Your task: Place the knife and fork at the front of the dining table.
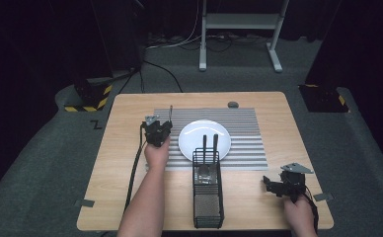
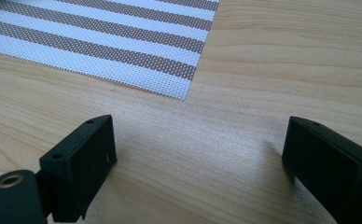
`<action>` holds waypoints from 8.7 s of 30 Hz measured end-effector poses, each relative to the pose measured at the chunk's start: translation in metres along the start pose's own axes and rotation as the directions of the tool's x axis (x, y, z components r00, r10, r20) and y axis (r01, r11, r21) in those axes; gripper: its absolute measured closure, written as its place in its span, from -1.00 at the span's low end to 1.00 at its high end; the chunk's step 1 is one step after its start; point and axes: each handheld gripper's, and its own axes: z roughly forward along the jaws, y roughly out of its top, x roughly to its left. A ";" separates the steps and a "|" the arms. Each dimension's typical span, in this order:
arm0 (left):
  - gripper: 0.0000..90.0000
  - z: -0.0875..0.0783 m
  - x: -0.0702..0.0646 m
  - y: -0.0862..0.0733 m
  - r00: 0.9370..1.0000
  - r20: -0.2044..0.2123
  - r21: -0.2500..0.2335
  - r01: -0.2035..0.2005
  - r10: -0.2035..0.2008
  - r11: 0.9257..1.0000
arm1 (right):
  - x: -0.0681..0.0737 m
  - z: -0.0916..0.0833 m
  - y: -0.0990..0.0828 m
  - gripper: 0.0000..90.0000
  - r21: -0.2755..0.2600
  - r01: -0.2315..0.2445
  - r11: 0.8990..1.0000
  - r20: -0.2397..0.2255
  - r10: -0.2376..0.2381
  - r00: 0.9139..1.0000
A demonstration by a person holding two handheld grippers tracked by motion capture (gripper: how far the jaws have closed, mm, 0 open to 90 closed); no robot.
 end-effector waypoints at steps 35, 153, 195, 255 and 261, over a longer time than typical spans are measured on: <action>0.83 0.019 0.007 0.001 0.996 -0.075 0.114 0.048 -0.040 0.992 | 0.000 0.000 0.000 -0.79 0.000 0.000 1.000 0.000 0.000 1.000; -1.00 -0.174 0.032 -0.109 0.951 -0.110 0.334 -0.237 0.287 0.912 | 0.071 -0.060 0.049 -0.76 -0.462 0.092 0.882 -0.036 -0.123 0.992; -1.00 -0.173 0.032 -0.109 0.952 -0.109 0.330 -0.235 0.285 0.914 | 0.159 -0.029 0.110 0.58 -0.591 0.023 0.806 -0.223 -0.191 0.956; -1.00 -0.174 0.032 -0.109 0.952 -0.109 0.330 -0.236 0.286 0.914 | 0.167 -0.098 0.127 0.79 -0.775 0.037 0.631 -0.193 -0.293 0.936; -1.00 -0.174 0.032 -0.109 0.952 -0.109 0.331 -0.237 0.286 0.914 | 0.169 -0.101 0.132 0.80 -0.788 0.034 0.615 -0.189 -0.294 0.937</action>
